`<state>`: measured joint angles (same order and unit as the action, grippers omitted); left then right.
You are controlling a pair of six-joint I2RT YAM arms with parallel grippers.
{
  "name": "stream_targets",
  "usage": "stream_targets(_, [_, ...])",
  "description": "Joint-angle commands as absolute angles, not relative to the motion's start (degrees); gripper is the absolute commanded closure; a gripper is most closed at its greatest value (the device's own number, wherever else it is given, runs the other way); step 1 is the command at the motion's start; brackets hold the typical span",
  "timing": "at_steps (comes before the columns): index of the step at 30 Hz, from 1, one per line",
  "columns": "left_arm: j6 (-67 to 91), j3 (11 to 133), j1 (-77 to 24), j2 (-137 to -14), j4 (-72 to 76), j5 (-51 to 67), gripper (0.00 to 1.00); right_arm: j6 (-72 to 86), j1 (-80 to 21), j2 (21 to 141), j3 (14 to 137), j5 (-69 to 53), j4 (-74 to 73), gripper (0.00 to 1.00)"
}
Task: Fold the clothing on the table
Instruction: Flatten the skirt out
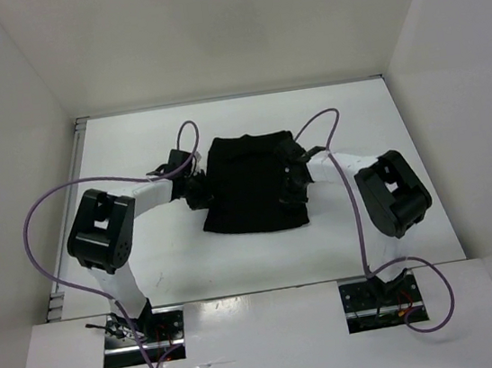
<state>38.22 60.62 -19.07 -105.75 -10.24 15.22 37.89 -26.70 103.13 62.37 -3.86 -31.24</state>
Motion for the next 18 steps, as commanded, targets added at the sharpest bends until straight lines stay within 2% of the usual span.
stream_targets(1, [38.0, 55.2, -21.0, -102.3, -22.7, 13.9, 1.0, 41.0, -32.6, 101.3, 55.9, -7.3, -39.3, 1.0])
stream_targets(4, [38.5, 53.0, -23.3, -95.8, -26.9, 15.8, 1.0, 43.5, -36.5, 95.6, 54.8, -8.6, -43.4, 1.0])
stream_targets(7, [38.5, 54.7, -23.9, -89.8, -30.7, 16.4, 1.0, 43.5, -36.6, 89.9, 59.5, -6.3, -47.3, 0.99])
stream_targets(8, [37.7, 56.6, -23.9, -88.7, -31.2, 15.3, 0.98, 43.0, -36.6, 88.8, 64.4, -4.8, -48.9, 0.93])
stream_targets(9, [37.1, 59.0, -23.9, -87.9, -31.7, 14.6, 0.94, 41.8, -36.6, 88.0, 67.2, -1.3, -49.6, 0.85])
stream_targets(10, [35.0, 64.8, -23.2, -87.9, -31.7, 14.6, 0.78, 40.8, -35.6, 87.4, 70.1, 0.3, -49.6, 0.67])
stream_targets(12, [32.7, 69.8, -21.5, -89.0, -30.2, 14.6, 0.59, 37.1, -33.8, 88.1, 77.3, 2.7, -49.6, 0.55])
stream_targets(13, [31.1, 73.4, -20.9, -89.8, -29.1, 14.6, 0.53, 36.0, -31.2, 88.9, 80.8, 4.9, -49.0, 0.49])
stream_targets(18, [27.7, 79.2, -16.8, -97.8, -20.2, 14.4, 0.5, 31.2, -23.7, 94.1, 86.4, 9.5, -44.7, 0.45])
